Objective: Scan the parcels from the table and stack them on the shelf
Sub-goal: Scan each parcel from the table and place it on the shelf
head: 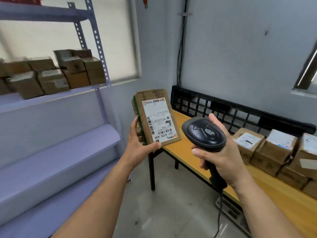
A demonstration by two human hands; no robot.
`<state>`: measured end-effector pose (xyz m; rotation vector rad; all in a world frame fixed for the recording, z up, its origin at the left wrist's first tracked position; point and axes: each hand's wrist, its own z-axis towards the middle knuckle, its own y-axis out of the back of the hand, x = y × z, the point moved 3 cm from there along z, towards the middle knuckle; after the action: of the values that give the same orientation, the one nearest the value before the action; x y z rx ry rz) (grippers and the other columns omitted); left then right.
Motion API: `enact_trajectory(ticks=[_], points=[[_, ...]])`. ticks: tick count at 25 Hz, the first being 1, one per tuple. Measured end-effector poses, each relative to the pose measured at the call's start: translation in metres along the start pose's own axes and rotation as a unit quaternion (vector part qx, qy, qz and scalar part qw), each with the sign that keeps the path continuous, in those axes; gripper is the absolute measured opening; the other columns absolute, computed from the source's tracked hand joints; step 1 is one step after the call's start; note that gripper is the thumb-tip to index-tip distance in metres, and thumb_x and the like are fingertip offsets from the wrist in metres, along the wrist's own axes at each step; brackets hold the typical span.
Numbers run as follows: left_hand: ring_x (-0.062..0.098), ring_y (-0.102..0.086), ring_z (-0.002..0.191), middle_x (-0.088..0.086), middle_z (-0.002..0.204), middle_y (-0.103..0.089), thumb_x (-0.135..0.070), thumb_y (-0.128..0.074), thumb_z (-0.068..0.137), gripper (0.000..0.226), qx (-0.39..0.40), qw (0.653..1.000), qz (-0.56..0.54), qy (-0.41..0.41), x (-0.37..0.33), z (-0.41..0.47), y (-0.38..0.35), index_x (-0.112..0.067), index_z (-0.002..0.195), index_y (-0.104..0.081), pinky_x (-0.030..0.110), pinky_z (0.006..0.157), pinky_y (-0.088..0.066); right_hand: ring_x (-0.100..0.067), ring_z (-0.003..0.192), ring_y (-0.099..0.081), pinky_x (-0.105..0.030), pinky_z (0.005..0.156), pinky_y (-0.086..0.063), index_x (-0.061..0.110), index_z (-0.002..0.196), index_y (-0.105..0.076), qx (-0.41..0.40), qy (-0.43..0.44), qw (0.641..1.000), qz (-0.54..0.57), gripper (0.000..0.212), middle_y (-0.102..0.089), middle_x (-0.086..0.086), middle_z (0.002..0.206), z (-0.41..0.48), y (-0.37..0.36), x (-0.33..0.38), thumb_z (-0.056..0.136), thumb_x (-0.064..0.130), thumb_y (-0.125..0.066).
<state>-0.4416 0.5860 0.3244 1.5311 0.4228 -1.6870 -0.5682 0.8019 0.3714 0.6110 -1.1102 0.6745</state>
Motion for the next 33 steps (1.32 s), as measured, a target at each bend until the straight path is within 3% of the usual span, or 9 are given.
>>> enact_trajectory(ticks=[5,7,11,15,20,23,26,30,33], points=[[0.018,-0.052,0.118,0.006,0.138,-0.047,-0.055,-0.081,0.048,0.12,-0.042,0.998,0.023,0.026,0.021,-0.005,0.099,-0.051,0.144,-0.009,0.018,0.078,-0.042,-0.022,0.052,-0.062,-0.043,0.049,-0.053,0.047,0.144,-0.025,0.036,0.013,0.999,-0.015,0.11,-0.07,-0.014,0.096,0.026,-0.09,-0.001,0.062,0.006,-0.087],[0.016,-0.054,0.116,0.004,0.136,-0.05,-0.054,-0.08,0.049,0.117,-0.066,0.997,0.018,0.031,0.025,-0.007,0.138,-0.051,0.144,-0.011,0.02,0.079,-0.045,-0.016,0.054,-0.063,-0.037,0.049,-0.053,0.049,0.142,-0.028,0.052,0.019,0.998,-0.008,0.111,-0.069,-0.016,0.1,0.037,-0.124,0.0,0.059,0.01,-0.091],[0.014,-0.057,0.111,0.003,0.131,-0.053,-0.027,-0.083,0.072,0.104,-0.125,0.991,0.008,0.036,0.037,-0.008,0.205,-0.047,0.146,-0.013,0.021,0.077,-0.048,-0.009,0.061,-0.064,-0.031,0.056,-0.053,0.056,0.136,-0.03,0.1,0.04,0.994,0.003,0.105,-0.068,-0.014,0.108,0.064,-0.184,0.004,0.055,0.02,-0.086],[0.016,-0.058,0.111,0.001,0.128,-0.055,-0.03,-0.083,0.07,0.103,-0.173,0.984,0.01,0.048,0.052,-0.006,0.259,-0.048,0.145,-0.014,0.026,0.08,-0.05,-0.013,0.057,-0.064,-0.028,0.049,-0.051,0.059,0.131,-0.032,0.145,0.039,0.989,0.012,0.103,-0.064,-0.019,0.113,0.096,-0.239,-0.001,0.062,0.007,-0.088],[0.017,-0.055,0.112,0.004,0.129,-0.054,-0.023,-0.075,0.082,0.086,-0.239,0.968,0.034,0.065,0.068,0.012,0.333,-0.043,0.143,-0.017,0.023,0.076,-0.047,-0.02,0.082,-0.067,-0.03,0.061,-0.055,0.063,0.132,-0.035,0.191,0.058,0.979,0.032,0.102,-0.063,-0.01,0.122,0.152,-0.313,-0.009,0.061,0.015,-0.091],[0.015,-0.055,0.108,0.005,0.128,-0.054,-0.021,-0.071,0.085,0.081,-0.281,0.956,0.043,0.072,0.07,0.03,0.378,-0.039,0.145,-0.019,0.022,0.073,-0.046,-0.018,0.069,-0.069,-0.033,0.051,-0.055,0.053,0.136,-0.034,0.221,0.054,0.973,0.045,0.101,-0.062,-0.009,0.121,0.186,-0.351,-0.011,0.068,-0.003,-0.083],[0.015,-0.056,0.106,0.005,0.126,-0.055,-0.022,-0.069,0.087,0.077,-0.318,0.944,0.047,0.08,0.072,0.042,0.422,-0.037,0.146,-0.021,0.025,0.076,-0.048,-0.022,0.066,-0.068,-0.034,0.051,-0.056,0.055,0.135,-0.034,0.247,0.059,0.966,0.047,0.1,-0.06,-0.008,0.123,0.215,-0.386,-0.012,0.069,-0.003,-0.082],[0.02,-0.057,0.11,0.004,0.125,-0.057,-0.029,-0.072,0.084,0.079,-0.357,0.93,0.03,0.085,0.08,0.048,0.473,-0.038,0.145,-0.023,0.042,0.091,-0.051,-0.021,0.059,-0.066,-0.032,0.049,-0.053,0.055,0.135,-0.034,0.266,0.075,0.96,0.042,0.1,-0.062,-0.014,0.121,0.241,-0.434,-0.014,0.069,-0.002,-0.083],[0.022,-0.057,0.11,0.002,0.123,-0.056,-0.026,-0.067,0.088,0.073,-0.374,0.923,0.025,0.086,0.085,0.056,0.517,-0.037,0.146,-0.024,0.044,0.094,-0.05,-0.016,0.059,-0.066,-0.029,0.048,-0.053,0.059,0.13,-0.032,0.277,0.083,0.956,0.039,0.099,-0.06,-0.011,0.123,0.248,-0.477,-0.007,0.071,-0.002,-0.082]])
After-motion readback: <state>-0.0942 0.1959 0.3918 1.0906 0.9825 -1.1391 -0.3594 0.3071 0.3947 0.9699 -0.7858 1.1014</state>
